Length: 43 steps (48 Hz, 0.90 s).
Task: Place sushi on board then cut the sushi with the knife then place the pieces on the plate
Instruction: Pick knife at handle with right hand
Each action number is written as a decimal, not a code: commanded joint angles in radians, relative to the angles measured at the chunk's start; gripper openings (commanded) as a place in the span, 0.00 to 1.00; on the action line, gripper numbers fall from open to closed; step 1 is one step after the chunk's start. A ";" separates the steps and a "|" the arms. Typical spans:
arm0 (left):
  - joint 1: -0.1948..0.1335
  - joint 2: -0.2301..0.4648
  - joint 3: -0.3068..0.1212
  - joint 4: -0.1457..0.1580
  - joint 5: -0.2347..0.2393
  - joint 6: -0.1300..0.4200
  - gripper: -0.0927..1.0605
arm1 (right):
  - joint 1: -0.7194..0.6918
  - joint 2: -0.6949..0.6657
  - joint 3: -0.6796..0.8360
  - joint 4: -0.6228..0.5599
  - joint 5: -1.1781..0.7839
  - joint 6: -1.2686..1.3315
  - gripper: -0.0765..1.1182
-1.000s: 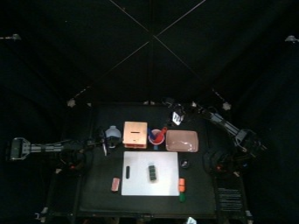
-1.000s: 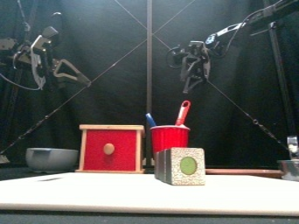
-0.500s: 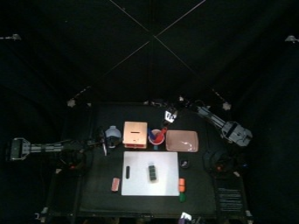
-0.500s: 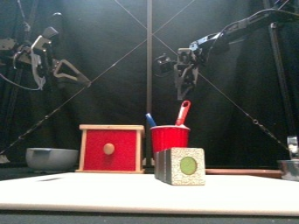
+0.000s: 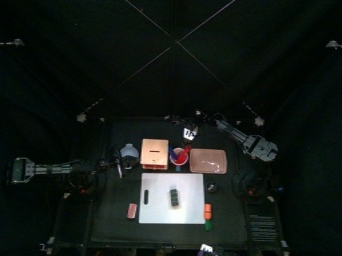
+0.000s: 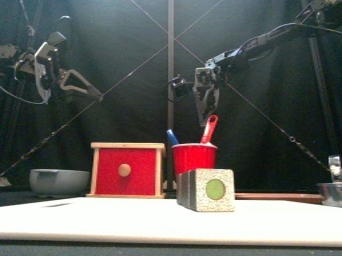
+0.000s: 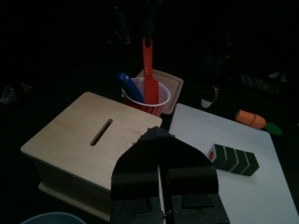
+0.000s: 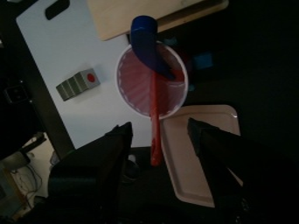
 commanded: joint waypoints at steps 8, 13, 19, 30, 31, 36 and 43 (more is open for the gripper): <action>0.003 0.003 -0.006 -0.002 -0.003 0.003 0.06 | 0.020 -0.023 0.020 -0.028 -0.003 0.000 0.79; 0.003 0.003 -0.006 0.000 -0.005 0.003 0.06 | 0.025 -0.023 0.048 -0.032 -0.003 0.000 0.79; 0.003 0.003 -0.005 0.000 -0.005 0.003 0.06 | 0.034 -0.017 0.061 -0.032 -0.002 -0.002 0.79; 0.003 0.003 -0.002 -0.002 -0.003 0.002 0.06 | 0.034 -0.008 0.057 -0.040 -0.002 0.000 0.79; 0.003 0.003 -0.002 -0.002 -0.003 0.002 0.06 | 0.035 -0.006 0.058 -0.040 -0.002 0.000 0.79; 0.003 0.002 0.000 0.000 -0.003 0.002 0.06 | 0.040 0.003 0.057 -0.040 -0.002 0.000 0.79; 0.003 0.003 0.002 0.000 -0.003 0.002 0.06 | 0.040 0.008 0.061 -0.040 -0.002 0.000 0.78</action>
